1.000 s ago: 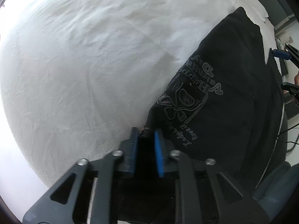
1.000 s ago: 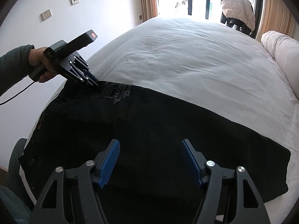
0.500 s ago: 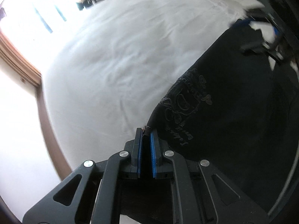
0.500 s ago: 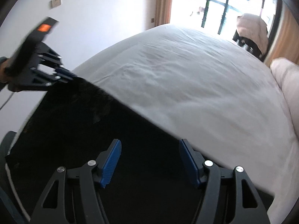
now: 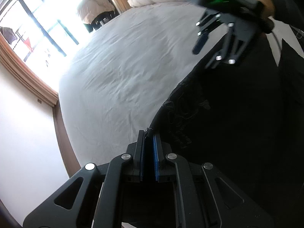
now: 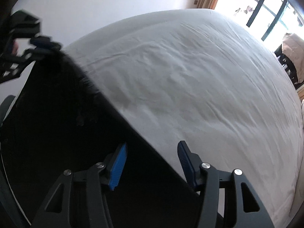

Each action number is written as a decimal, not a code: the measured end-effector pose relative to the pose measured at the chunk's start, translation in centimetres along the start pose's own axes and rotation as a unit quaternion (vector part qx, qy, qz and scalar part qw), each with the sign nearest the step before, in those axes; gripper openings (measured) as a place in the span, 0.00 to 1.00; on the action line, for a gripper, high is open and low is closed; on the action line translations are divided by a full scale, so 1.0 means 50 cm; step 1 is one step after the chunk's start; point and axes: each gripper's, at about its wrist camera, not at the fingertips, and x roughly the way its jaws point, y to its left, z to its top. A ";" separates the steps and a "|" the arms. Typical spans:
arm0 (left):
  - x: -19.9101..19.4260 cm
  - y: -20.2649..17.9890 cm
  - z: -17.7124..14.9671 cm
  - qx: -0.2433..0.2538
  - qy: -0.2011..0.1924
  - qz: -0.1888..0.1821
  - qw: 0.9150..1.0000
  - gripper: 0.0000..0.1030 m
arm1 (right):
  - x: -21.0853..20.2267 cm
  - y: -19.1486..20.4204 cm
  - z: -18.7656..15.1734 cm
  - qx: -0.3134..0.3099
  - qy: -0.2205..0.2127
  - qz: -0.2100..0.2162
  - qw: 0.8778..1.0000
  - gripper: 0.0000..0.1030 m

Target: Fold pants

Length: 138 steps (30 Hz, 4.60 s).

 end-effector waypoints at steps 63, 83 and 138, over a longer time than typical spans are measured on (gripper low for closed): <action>-0.168 -0.370 -0.291 -0.108 0.018 -0.065 0.992 0.06 | -0.133 0.505 -0.308 0.180 -0.131 -0.017 0.975 0.05; -0.192 -0.479 -0.359 0.042 0.017 -0.069 0.997 0.06 | -0.105 0.640 -0.416 0.062 -0.062 -0.106 0.990 0.05; -0.126 -0.338 -0.129 -0.140 -0.017 -0.119 0.983 0.12 | -0.131 0.656 -0.447 0.144 -0.087 -0.127 0.977 0.55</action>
